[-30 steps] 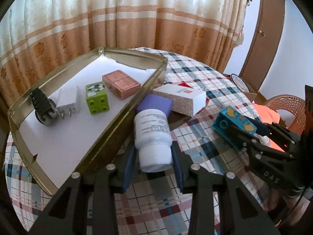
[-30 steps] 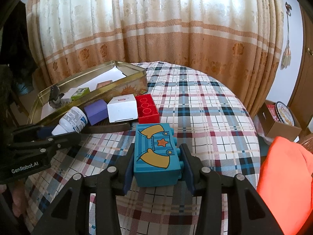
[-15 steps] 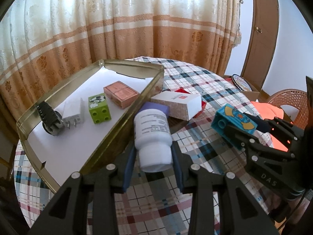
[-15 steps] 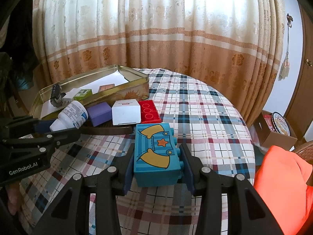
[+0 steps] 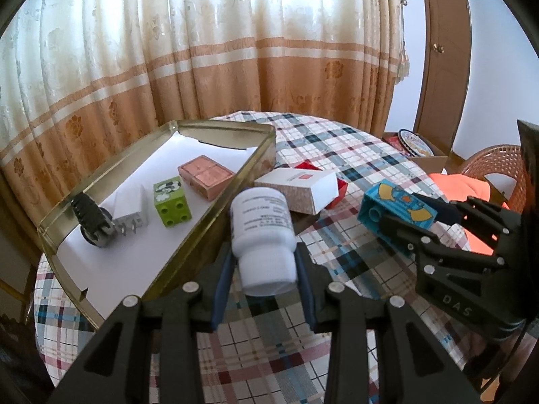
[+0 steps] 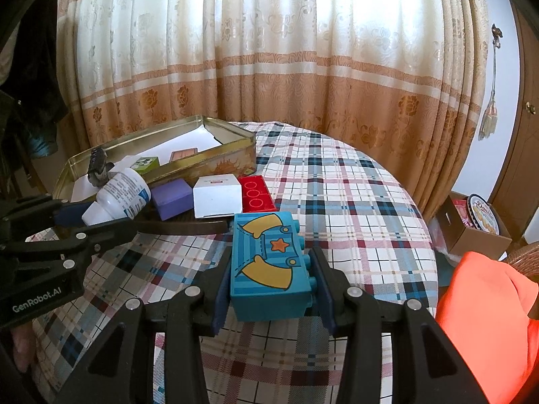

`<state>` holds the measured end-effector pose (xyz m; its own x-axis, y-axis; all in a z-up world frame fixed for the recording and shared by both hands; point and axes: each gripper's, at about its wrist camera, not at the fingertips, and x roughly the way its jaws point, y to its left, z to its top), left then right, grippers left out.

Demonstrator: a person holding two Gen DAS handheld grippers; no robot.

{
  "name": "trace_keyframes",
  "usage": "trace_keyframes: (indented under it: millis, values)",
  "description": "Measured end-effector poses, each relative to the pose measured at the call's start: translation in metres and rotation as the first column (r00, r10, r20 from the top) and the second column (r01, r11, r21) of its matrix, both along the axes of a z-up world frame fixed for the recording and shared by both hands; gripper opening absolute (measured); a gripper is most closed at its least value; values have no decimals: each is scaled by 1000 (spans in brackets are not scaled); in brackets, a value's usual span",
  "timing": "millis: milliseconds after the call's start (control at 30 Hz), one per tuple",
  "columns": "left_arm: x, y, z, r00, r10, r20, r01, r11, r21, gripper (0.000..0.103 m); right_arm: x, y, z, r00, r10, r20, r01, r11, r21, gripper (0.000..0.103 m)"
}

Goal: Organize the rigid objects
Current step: 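Lift and carry the pill bottle and blue block with both grippers toward the tray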

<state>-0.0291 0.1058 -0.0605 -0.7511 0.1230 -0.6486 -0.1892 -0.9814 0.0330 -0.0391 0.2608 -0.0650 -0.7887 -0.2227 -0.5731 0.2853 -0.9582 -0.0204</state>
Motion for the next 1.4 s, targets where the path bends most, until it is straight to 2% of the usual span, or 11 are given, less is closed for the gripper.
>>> trace_keyframes:
  millis: [633, 733, 833, 967, 1100, 1400]
  values:
    - [10, 2, 9, 996, -2, -90, 1, 1000, -9, 35, 6, 2, 4, 998, 12, -56, -13, 1000, -11, 46]
    - [15, 2, 14, 993, 1, -120, -4, 1000, -25, 35, 6, 1, 4, 998, 13, -56, -13, 1000, -5, 46]
    - [18, -3, 23, 991, 4, -134, -5, 1000, -9, 35, 6, 0, 8, 998, 12, -56, -12, 1000, -2, 46]
    - [19, -16, 35, 988, 32, -149, -32, 999, 3, 35, 7, -3, 17, 998, 26, -56, -28, 999, -39, 46]
    - [17, -33, 43, 983, 80, -168, -84, 996, -14, 35, 4, -15, 25, 997, 60, -56, -62, 997, -37, 46]
    - [-5, -74, 37, 976, 189, -107, -194, 980, -42, 35, -13, -55, 54, 983, 161, -83, -164, 986, -22, 46]
